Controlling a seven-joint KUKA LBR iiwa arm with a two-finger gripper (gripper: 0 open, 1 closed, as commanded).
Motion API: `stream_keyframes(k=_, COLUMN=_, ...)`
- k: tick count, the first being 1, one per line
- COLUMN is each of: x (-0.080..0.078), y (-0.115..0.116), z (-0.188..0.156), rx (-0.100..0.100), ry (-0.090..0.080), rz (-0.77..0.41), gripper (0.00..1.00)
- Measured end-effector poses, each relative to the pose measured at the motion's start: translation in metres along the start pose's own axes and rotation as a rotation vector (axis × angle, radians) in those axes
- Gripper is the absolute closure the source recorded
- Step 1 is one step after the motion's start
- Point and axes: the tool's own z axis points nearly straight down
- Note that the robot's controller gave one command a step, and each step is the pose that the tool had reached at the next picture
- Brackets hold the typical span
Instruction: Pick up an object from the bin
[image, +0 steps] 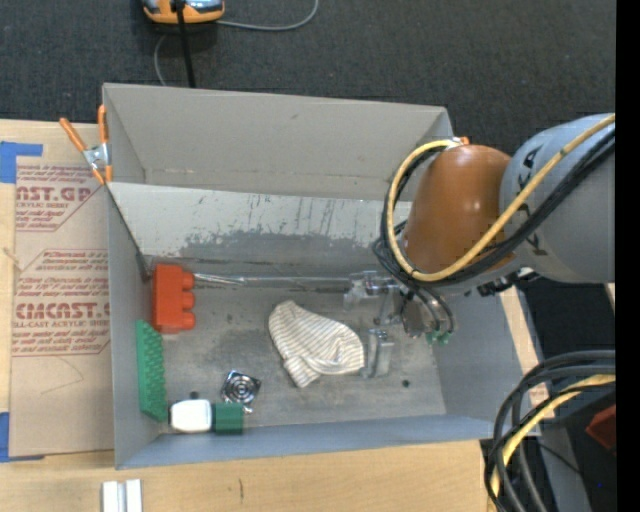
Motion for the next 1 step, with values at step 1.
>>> stream_keyframes(k=1, x=-0.0120, y=0.0483, z=0.0563, rx=-0.003, ry=0.002, rz=-0.023, gripper=0.00)
